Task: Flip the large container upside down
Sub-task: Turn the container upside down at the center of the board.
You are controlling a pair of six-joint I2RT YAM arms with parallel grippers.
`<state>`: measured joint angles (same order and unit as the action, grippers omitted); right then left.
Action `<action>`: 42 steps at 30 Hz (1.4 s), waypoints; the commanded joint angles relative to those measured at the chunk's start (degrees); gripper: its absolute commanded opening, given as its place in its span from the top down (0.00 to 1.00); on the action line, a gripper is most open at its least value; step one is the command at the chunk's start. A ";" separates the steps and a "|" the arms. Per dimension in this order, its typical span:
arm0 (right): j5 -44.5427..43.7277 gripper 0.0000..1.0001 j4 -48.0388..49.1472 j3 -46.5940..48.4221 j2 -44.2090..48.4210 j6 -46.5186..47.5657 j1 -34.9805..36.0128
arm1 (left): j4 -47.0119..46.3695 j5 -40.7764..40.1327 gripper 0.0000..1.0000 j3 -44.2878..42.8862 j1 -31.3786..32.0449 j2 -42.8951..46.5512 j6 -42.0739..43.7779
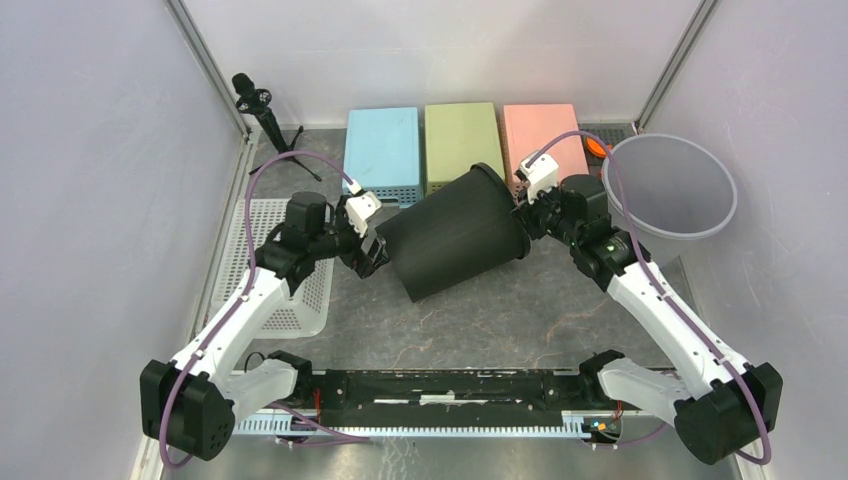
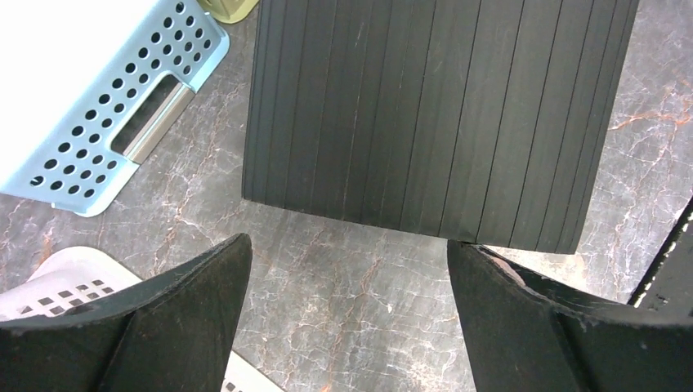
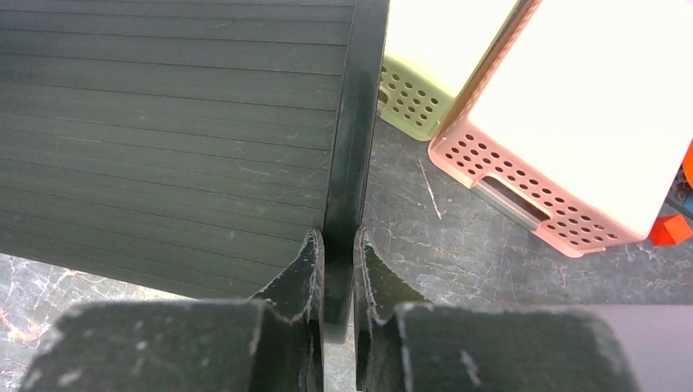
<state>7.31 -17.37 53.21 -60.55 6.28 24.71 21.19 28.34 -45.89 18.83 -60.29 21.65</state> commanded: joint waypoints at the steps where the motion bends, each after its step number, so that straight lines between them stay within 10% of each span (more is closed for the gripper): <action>1: 9.82 0.95 -2.10 3.92 -1.31 -0.46 1.87 | -3.76 5.35 0.05 -2.13 0.93 0.42 -4.78; 25: 46.97 0.98 3.55 3.79 -8.74 -19.53 -5.48 | 2.57 12.20 0.03 -21.94 1.28 1.04 -17.15; 42: 46.27 0.89 5.11 -5.34 -4.22 -14.32 -6.18 | -1.44 12.35 0.03 -19.20 1.37 -0.71 -21.10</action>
<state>50.30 -12.91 45.04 -67.92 -14.06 18.59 23.22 39.79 -67.37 20.01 -60.58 4.38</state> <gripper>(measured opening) 0.095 0.969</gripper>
